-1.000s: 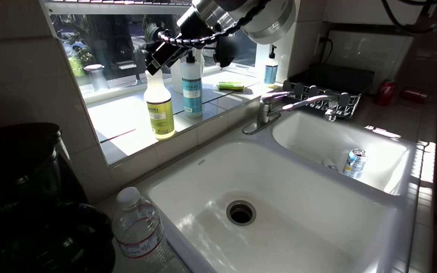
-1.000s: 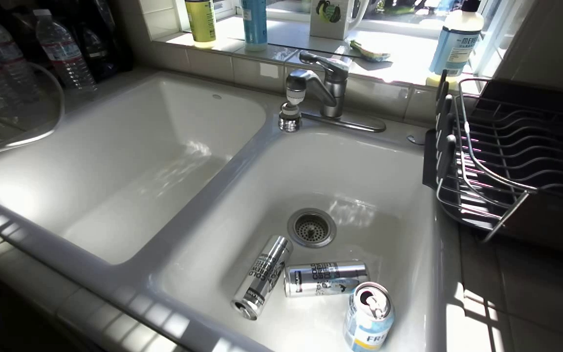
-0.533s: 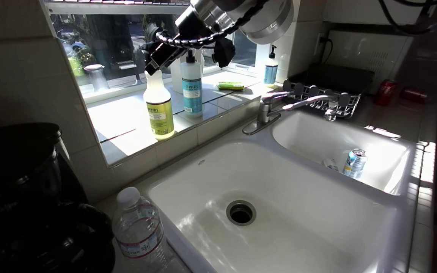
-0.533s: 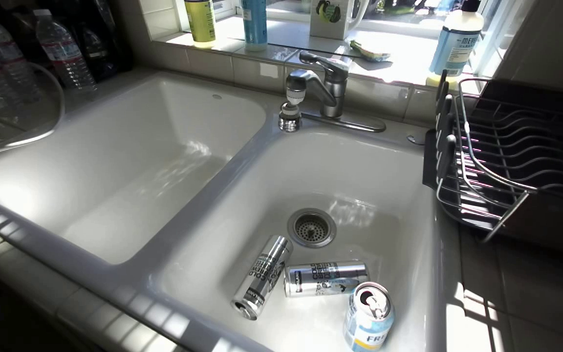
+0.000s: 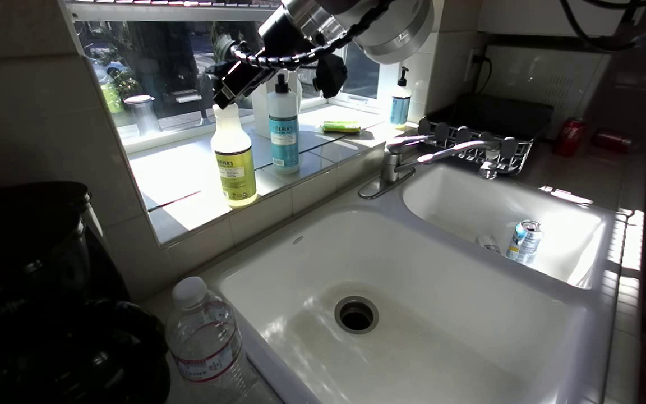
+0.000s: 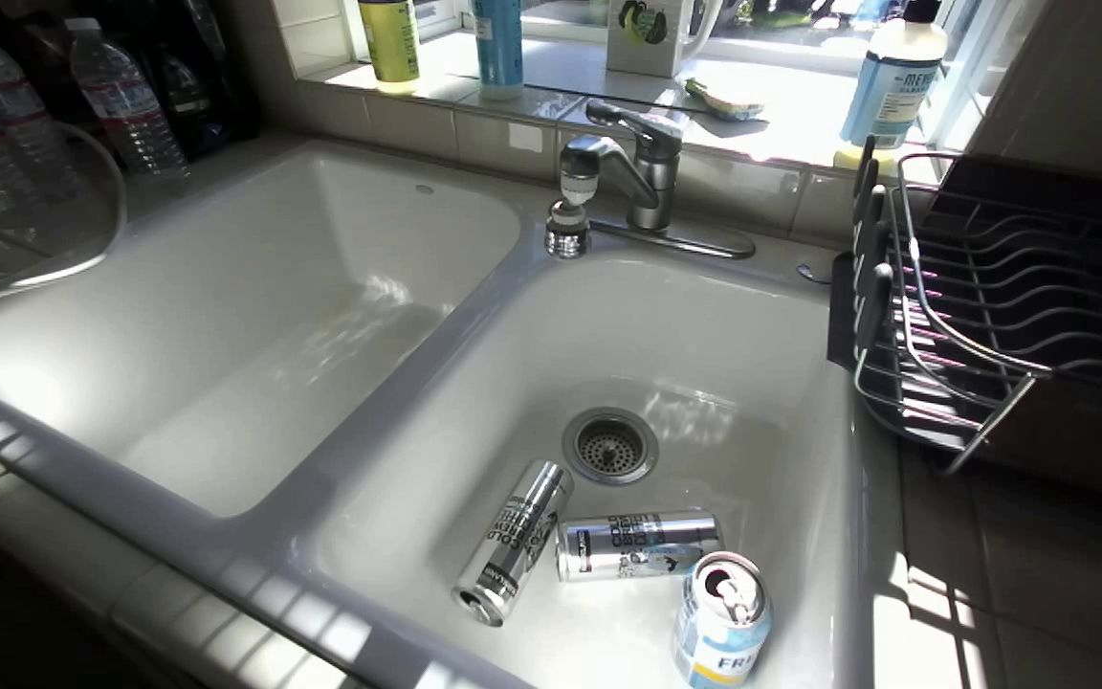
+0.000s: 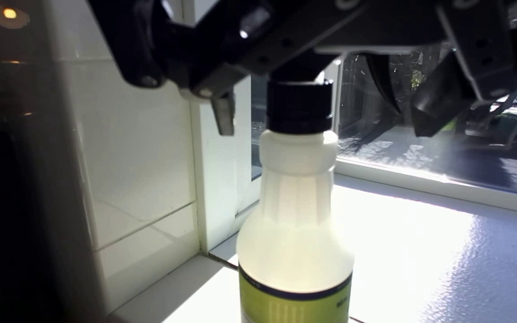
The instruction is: Press the pump of the bottle with a green label
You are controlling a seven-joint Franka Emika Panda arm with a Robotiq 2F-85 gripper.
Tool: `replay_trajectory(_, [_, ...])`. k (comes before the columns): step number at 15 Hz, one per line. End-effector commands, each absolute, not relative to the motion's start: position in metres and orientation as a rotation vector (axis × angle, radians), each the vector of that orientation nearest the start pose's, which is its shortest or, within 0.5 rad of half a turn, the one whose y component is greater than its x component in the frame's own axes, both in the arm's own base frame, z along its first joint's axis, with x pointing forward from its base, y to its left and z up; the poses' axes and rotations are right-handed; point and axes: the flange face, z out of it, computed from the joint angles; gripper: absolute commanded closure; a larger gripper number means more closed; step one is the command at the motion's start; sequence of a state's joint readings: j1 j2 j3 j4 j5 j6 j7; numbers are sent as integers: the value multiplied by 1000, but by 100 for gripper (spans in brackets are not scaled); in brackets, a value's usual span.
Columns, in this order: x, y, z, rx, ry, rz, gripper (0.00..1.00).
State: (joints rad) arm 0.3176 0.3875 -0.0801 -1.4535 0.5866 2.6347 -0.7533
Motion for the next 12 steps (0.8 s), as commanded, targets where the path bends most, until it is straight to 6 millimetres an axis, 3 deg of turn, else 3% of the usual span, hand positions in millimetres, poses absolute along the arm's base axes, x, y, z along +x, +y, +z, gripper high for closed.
replay_trajectory(1, [709, 168, 556, -2522, -817, -1213, 12])
replay_trajectory(2, [709, 168, 555, -2523, -818, -1214, 20])
replay_trajectory(12, [711, 165, 557, -2525, -821, -1224, 21])
